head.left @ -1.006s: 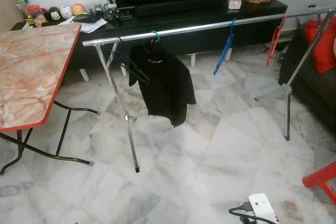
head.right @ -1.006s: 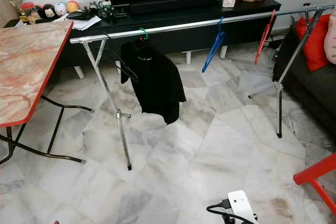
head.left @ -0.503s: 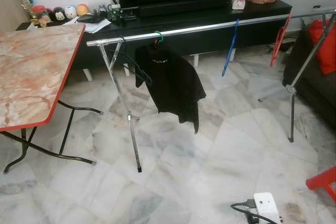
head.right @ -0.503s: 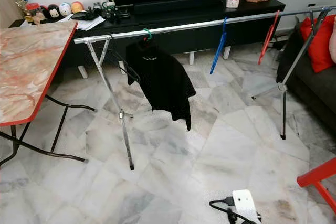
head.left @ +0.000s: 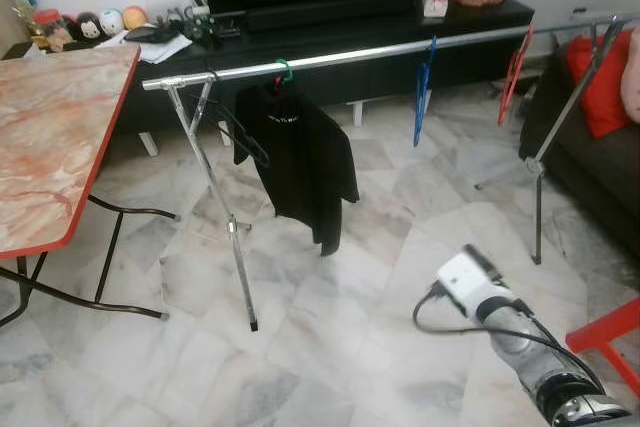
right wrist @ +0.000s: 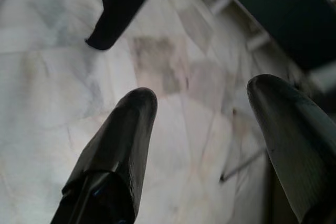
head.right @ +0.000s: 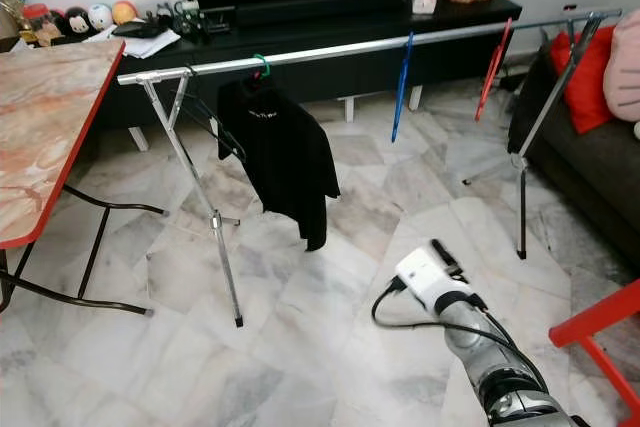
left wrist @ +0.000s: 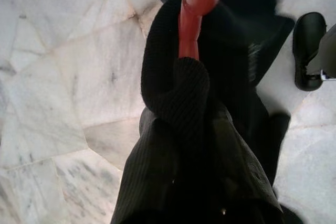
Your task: Hang hanger
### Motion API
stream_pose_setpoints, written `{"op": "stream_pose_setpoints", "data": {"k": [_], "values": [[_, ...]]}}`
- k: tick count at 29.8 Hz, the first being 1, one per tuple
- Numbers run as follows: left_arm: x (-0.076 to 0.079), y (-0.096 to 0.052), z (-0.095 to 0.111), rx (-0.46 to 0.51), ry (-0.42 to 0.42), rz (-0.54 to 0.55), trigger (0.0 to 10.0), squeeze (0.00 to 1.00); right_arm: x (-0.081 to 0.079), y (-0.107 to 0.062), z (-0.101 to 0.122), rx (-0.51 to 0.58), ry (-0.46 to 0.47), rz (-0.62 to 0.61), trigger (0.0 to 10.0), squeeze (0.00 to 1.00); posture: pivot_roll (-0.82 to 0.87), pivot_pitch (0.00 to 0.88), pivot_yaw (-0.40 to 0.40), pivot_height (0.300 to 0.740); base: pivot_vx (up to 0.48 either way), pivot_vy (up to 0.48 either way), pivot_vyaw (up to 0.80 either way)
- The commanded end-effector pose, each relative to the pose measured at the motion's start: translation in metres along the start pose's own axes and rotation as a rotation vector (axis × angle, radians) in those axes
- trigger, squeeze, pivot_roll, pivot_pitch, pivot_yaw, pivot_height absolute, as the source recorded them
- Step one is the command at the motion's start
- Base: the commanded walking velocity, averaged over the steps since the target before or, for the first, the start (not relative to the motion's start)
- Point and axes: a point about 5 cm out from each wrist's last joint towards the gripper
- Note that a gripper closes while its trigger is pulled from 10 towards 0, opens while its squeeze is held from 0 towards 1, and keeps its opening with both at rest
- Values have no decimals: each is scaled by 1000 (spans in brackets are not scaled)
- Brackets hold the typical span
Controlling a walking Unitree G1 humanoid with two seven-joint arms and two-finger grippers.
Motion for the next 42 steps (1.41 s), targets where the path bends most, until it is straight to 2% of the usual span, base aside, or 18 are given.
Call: {"op": "stream_pose_setpoints", "data": {"k": [1, 2, 3, 4, 5, 6, 9, 13, 15, 17, 22, 23, 24, 25, 30, 42], "values": [[-8, -2, -2, -7, -15, 15, 10000, 0, 13, 7, 29, 174, -94, 97, 10000, 0, -20, 0, 73, 740, 0, 0, 0], [-9, -2, -2, -7, -16, 15, 10000, 0, 13, 8, 38, 231, -133, 153, 10000, 0, -20, 0, 73, 740, 0, 0, 0], [-9, -2, -2, -7, -16, 15, 10000, 0, 13, 8, 38, 231, -133, 153, 10000, 0, -20, 0, 73, 740, 0, 0, 0], [-9, -2, -3, -6, -16, 12, 10000, 0, 13, 8, 68, 404, -299, 349, 10000, 0, -26, 0, 74, 740, 0, 0, 0], [-6, -2, -2, 0, -17, 6, 10000, 0, 9, 3, 89, 525, -419, 509, 10000, 0, -30, 0, 73, 740, 0, 0, 0], [-5, -1, -1, 1, -17, 4, 10000, 0, 8, 2, 91, 540, -432, 530, 10000, 0, -30, 0, 73, 740, 0, 0, 0], [15, 3, 5, 21, -15, -21, 10000, 0, 4, -4, 105, 606, -545, 701, 10000, 0, -27, 0, 69, 740, 0, 0, 0], [33, 8, 16, 42, -17, -41, 10000, 0, -5, -12, 114, 666, -646, 872, 10000, 0, -19, 0, 62, 740, 0, 0, 0], [35, 9, 21, 50, -20, -43, 10000, 0, -6, -16, 121, 696, -657, 920, 10000, 0, -16, 0, 59, 740, 0, 0, 0], [30, 11, 30, 62, -24, -38, 10000, 0, -7, -20, 131, 730, -674, 985, 10000, 0, -17, 0, 59, 740, 0, 0, 0], [21, 12, 40, 83, -28, -30, 10000, 0, -8, -23, 137, 756, -672, 1018, 10000, 0, -13, 0, 52, 740, 0, 0, 0], [20, 12, 42, 87, -28, -31, 10000, 0, -8, -23, 137, 757, -667, 1023, 9412, 0, -13, 0, 51, 740, 0, 0, 0], [20, 12, 43, 94, -29, -32, 10000, 0, -9, -23, 137, 757, -667, 1026, 2627, 0, -13, 0, 51, 740, 0, 0, 0], [20, 12, 44, 97, -30, -32, 10000, 0, -9, -23, 137, 757, -667, 1029, 0, 0, -14, 0, 50, 740, 0, 0, 0], [21, 12, 45, 107, -32, -39, 10000, 0, -9, -28, 137, 762, -641, 1068, 0, 0, -16, 0, 48, 740, 0, 0, 0], [26, 10, 34, 91, -33, -43, 10000, 0, -9, -32, 136, 767, -627, 1098, 0, 0, -16, 0, 46, 740, 0, 0, 0]]}}
Point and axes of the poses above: a point about 5 cm out from each wrist's last joint towards the gripper, its own y axis pointing out of the wrist towards the gripper, its own z axis along the axis of the wrist's last joint, x = y × z, and after that the axes turned 9 degrees about -y, right-handed
